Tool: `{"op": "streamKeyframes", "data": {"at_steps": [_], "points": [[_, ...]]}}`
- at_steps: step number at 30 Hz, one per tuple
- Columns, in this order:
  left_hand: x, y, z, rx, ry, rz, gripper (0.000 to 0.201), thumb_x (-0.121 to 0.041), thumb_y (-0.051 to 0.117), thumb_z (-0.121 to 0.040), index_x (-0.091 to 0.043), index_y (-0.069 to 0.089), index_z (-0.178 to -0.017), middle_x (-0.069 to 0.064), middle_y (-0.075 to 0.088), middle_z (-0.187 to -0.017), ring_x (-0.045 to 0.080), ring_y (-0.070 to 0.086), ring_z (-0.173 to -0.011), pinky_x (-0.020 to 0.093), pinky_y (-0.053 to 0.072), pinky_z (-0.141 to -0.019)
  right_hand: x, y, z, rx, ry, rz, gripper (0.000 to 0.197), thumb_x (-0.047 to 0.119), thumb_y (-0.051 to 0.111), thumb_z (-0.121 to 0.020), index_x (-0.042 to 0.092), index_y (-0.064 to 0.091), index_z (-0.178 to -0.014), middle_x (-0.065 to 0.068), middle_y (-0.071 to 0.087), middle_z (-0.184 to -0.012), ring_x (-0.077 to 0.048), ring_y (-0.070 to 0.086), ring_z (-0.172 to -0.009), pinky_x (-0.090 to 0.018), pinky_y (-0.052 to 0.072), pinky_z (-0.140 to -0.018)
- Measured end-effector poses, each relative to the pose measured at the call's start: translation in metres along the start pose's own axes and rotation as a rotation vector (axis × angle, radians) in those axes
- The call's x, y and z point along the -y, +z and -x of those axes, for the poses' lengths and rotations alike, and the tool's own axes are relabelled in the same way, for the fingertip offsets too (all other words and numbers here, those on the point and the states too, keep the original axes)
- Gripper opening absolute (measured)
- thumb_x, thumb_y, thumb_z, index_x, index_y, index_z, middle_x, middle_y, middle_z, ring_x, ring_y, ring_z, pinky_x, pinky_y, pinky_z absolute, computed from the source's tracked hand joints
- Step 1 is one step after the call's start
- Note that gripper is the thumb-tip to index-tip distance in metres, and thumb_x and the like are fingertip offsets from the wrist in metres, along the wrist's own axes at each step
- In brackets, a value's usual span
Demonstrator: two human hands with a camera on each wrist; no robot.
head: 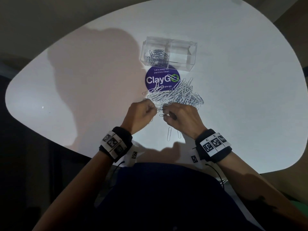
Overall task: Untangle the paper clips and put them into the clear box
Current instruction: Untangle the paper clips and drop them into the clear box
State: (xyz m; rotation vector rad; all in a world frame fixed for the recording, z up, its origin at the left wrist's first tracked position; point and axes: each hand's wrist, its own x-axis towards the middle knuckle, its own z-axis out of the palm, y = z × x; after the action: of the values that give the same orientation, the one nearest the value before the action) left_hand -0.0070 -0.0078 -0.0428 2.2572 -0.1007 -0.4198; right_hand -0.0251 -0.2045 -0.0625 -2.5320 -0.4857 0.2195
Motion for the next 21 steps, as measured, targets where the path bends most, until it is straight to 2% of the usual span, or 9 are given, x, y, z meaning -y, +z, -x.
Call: {"op": "streamKeyframes", "data": {"at_steps": [2, 4, 6, 8, 10, 13, 16, 18, 21], "points": [[-0.005, -0.01, -0.001, 0.019, -0.089, 0.117, 0.016, -0.013, 0.055, -0.085, -0.004, 0.056, -0.071, 0.005, 0.056, -0.063, 0.007, 0.045, -0.057, 0.024, 0.036, -0.057, -0.003, 0.001, 0.0, 0.019, -0.029, 0.014, 0.018, 0.03, 0.068, -0.086, 0.023, 0.071, -0.102, 0.003, 0.072, -0.103, -0.022, 0.069, -0.1, -0.036, 0.056, -0.066], [-0.012, -0.018, -0.003, 0.056, -0.177, 0.256, 0.016, -0.008, 0.052, -0.082, -0.003, 0.052, -0.067, 0.004, 0.051, -0.055, 0.01, 0.041, -0.051, 0.023, 0.031, -0.049, -0.002, 0.002, -0.001, 0.04, -0.057, 0.041, 0.02, 0.024, 0.069, -0.085, 0.023, 0.072, -0.104, 0.002, 0.072, -0.109, -0.024, 0.068, -0.107, -0.038, 0.056, -0.067], [-0.016, -0.021, -0.005, 0.094, -0.279, 0.473, 0.007, -0.007, 0.05, -0.078, -0.008, 0.052, -0.071, 0.005, 0.052, -0.055, 0.017, 0.031, -0.049, 0.021, 0.02, -0.046, 0.001, 0.0, -0.004, 0.056, -0.074, 0.067, 0.018, 0.02, 0.068, -0.084, 0.022, 0.072, -0.101, 0.002, 0.071, -0.105, -0.025, 0.068, -0.103, -0.039, 0.056, -0.064], [-0.016, -0.022, -0.006, 0.101, -0.33, 0.574, 0.006, -0.01, 0.051, -0.076, -0.01, 0.057, -0.079, 0.009, 0.051, -0.058, 0.017, 0.026, -0.048, 0.021, 0.017, -0.045, 0.004, -0.002, -0.006, 0.061, -0.078, 0.095, 0.014, 0.017, 0.066, -0.083, 0.02, 0.071, -0.096, 0.003, 0.068, -0.097, -0.025, 0.068, -0.093, -0.035, 0.053, -0.059], [-0.016, -0.022, -0.007, 0.101, -0.343, 0.586, 0.011, -0.012, 0.051, -0.077, -0.007, 0.06, -0.08, 0.013, 0.049, -0.06, 0.017, 0.026, -0.045, 0.021, 0.016, -0.045, 0.006, -0.003, -0.007, 0.057, -0.08, 0.123, 0.01, 0.015, 0.065, -0.082, 0.02, 0.07, -0.089, 0.004, 0.065, -0.089, -0.023, 0.065, -0.08, -0.031, 0.049, -0.053], [-0.016, -0.024, -0.008, 0.107, -0.325, 0.594, 0.024, -0.017, 0.049, -0.073, 0.007, 0.051, -0.071, 0.017, 0.042, -0.058, 0.018, 0.025, -0.045, 0.031, 0.015, -0.048, 0.006, -0.005, -0.01, 0.076, -0.082, 0.129, 0.012, 0.014, 0.063, -0.081, 0.02, 0.07, -0.089, 0.003, 0.064, -0.088, -0.024, 0.065, -0.079, -0.029, 0.047, -0.053], [-0.013, -0.024, -0.011, 0.095, -0.356, 0.564, 0.019, -0.019, 0.048, -0.071, 0.0, 0.05, -0.066, 0.013, 0.042, -0.054, 0.017, 0.027, -0.044, 0.032, 0.016, -0.049, 0.006, -0.003, -0.012, 0.093, -0.112, 0.15, 0.015, 0.01, 0.058, -0.079, 0.02, 0.067, -0.086, 0.004, 0.065, -0.088, -0.025, 0.065, -0.077, -0.028, 0.046, -0.051], [-0.01, -0.024, -0.015, 0.079, -0.388, 0.538, 0.02, -0.021, 0.052, -0.071, -0.001, 0.054, -0.071, 0.014, 0.045, -0.06, 0.017, 0.029, -0.046, 0.027, 0.019, -0.048, 0.005, -0.003, -0.013, 0.103, -0.117, 0.159, 0.015, 0.011, 0.06, -0.079, 0.02, 0.068, -0.087, 0.005, 0.063, -0.087, -0.024, 0.064, -0.076, -0.025, 0.041, -0.05], [-0.006, -0.027, -0.025, 0.082, -0.401, 0.459, 0.016, -0.021, 0.056, -0.077, -0.006, 0.055, -0.076, 0.006, 0.05, -0.062, 0.015, 0.035, -0.049, 0.025, 0.024, -0.046, 0.005, -0.005, -0.013, 0.126, -0.114, 0.206, 0.01, 0.015, 0.061, -0.081, 0.02, 0.068, -0.088, 0.005, 0.063, -0.087, -0.022, 0.063, -0.078, -0.024, 0.037, -0.051]]}}
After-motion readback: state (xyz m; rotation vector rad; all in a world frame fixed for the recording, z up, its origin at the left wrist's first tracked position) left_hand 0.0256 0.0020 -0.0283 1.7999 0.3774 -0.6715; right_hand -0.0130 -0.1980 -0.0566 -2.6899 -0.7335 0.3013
